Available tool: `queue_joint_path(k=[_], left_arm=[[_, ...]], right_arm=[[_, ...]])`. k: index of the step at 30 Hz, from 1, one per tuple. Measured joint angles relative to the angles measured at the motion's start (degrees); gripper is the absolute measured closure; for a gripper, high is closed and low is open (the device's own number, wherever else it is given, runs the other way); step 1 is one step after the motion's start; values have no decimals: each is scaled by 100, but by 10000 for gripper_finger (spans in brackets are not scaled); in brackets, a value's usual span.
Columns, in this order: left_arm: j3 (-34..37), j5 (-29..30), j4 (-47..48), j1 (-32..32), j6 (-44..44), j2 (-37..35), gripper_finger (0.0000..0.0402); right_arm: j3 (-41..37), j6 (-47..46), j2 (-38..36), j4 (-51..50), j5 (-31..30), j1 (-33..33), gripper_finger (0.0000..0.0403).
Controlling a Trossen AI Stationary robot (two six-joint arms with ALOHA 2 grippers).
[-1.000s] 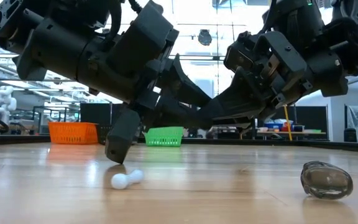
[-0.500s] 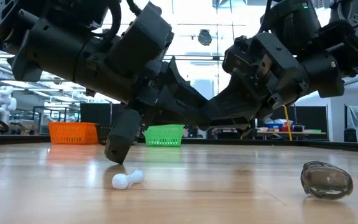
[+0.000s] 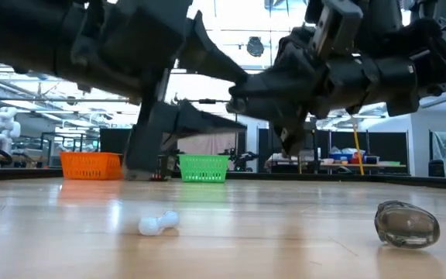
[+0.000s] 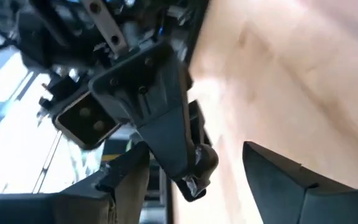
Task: Sort Halloween decoration
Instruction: Put the black skull toy into the orange bin
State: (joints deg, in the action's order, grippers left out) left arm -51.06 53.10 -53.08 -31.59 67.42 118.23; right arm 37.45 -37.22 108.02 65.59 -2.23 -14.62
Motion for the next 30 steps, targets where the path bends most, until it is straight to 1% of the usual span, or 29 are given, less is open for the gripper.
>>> queue_joint_path(k=[3, 6, 8, 11, 16, 19, 24, 30], left_arm=[[-68, 296, 0, 8, 99, -2, 157], [-166, 310, -5, 10, 419, -4, 158], [-226, 318, -16, 6, 554, -4, 168], [-290, 364, -23, -14, 707, -8, 202], [-337, 515, -67, -44, 778, -11, 272], [-337, 641, -245, -59, 778, -11, 296], [-337, 683, -638, -99, 706, -11, 303], [-337, 743, -1002, -111, 75, -11, 297]], right_arm=[[0, -53, -6, 144, -47, -3, 357], [0, -88, -6, 254, -43, -8, 357], [0, -87, -8, 322, -20, -12, 357], [0, -84, -8, 333, -14, -12, 357], [0, -42, -10, 370, -8, -14, 357], [-2, -27, -16, 418, 3, -14, 357], [-2, 96, -21, 650, 104, -14, 346], [-2, 280, -21, 845, 95, -12, 340]])
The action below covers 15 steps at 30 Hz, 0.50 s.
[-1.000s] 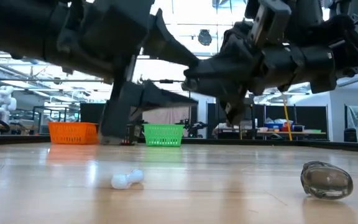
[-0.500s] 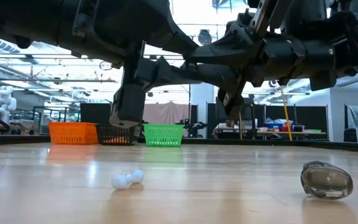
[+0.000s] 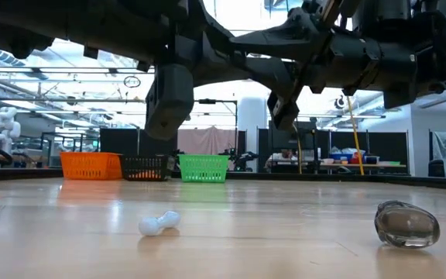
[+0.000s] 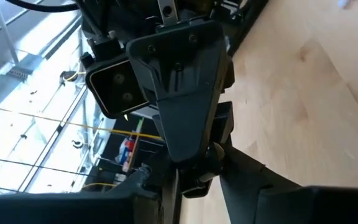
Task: Sort Halloween decoration
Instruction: Put the black skull toy into the orange bin
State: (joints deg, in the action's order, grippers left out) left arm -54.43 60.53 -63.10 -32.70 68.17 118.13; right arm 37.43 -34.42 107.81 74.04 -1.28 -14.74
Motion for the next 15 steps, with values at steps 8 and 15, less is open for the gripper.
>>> queue_joint_path(k=[8, 15], left_arm=[[0, 17, -96, -54, -14, -7, 333], [-4, 3, -93, -120, -14, -9, 333]], right_arm=[[0, 85, 0, 123, 7, 0, 339], [0, 351, 0, 49, 7, 0, 331]])
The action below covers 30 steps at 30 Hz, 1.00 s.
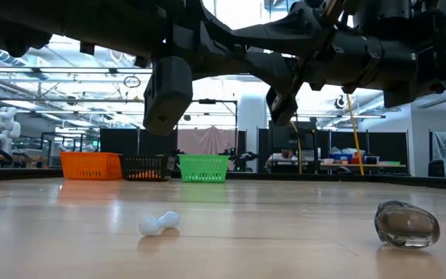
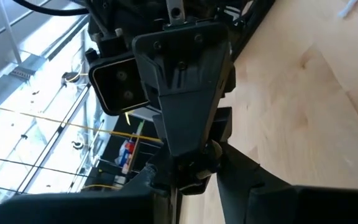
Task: Sort Halloween decoration
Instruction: Put the black skull toy into the orange bin
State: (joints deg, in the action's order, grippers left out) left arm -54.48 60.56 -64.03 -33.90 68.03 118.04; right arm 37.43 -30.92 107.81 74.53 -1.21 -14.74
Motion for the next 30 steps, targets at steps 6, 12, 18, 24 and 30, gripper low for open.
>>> queue_joint_path(k=[6, 12, 18, 24, 30], left_arm=[[-9, -66, -14, -25, -2, -2, 331], [-9, -71, -15, -25, 24, -2, 328], [-11, -63, -13, -70, -15, -2, 327], [-13, 272, -27, -194, -26, -21, 326], [-15, 528, -47, -228, -26, -31, 326]], right_arm=[[2, 181, 4, -20, -34, -20, 248], [1, 248, 7, -106, -93, -2, 147], [0, 403, 9, -156, -23, 26, 106], [-12, 707, -16, -559, 259, 59, 105], [-11, 1082, -529, -2032, 433, 55, 105]])
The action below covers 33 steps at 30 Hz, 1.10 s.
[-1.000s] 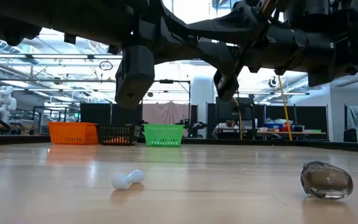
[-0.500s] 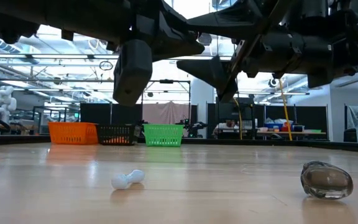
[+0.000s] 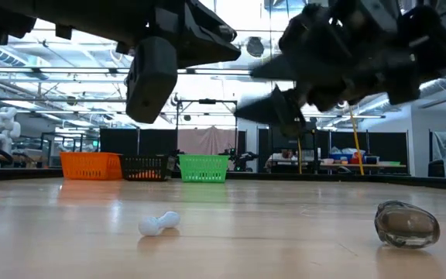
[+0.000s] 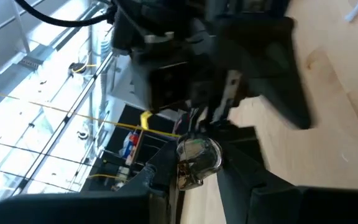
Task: Sort Halloween decoration
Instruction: Put the black skull toy into the orange bin
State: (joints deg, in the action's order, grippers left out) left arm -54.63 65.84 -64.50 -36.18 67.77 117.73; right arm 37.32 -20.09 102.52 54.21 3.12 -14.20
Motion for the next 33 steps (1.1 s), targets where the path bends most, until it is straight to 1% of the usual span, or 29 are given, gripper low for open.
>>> queue_joint_path(k=[4, 7, 10, 13, 16, 19, 21, 24, 27, 30, 33], left_arm=[[0, -56, -180, 53, 0, 2, 325], [4, -93, -524, 102, 7, 9, 325], [4, -311, -944, 156, 38, 6, 325], [9, -547, -1030, 209, 1, -137, 325], [9, -656, -1065, 240, -49, -394, 325], [11, -983, -1028, 250, -222, -747, 325], [11, -1257, -979, 246, -274, -1039, 325], [19, -1298, -405, 265, -213, -1473, 325], [57, -1024, 611, 331, -284, -1934, 325], [57, -953, 1970, 368, -1022, -2405, 325], [57, -1193, 3279, 396, -2081, -2839, 325]], right_arm=[[-2, 292, -518, -1425, -12, 1, 105], [2, 407, -818, -2155, -31, -33, 106], [0, 499, -839, -2557, -33, -93, 106], [2, 541, -760, -2538, -35, -131, 106], [0, 619, -637, -2423, -124, -193, 106], [0, 835, -478, -1735, -524, -279, 106], [2, 1042, -328, -1139, -630, -298, 106], [0, 1299, -148, -337, -631, -313, 106], [3, 1495, -98, 31, -626, -315, 106], [2, 1632, -85, 62, -615, -336, 106], [2, 1743, -89, 71, -616, -384, 106]])
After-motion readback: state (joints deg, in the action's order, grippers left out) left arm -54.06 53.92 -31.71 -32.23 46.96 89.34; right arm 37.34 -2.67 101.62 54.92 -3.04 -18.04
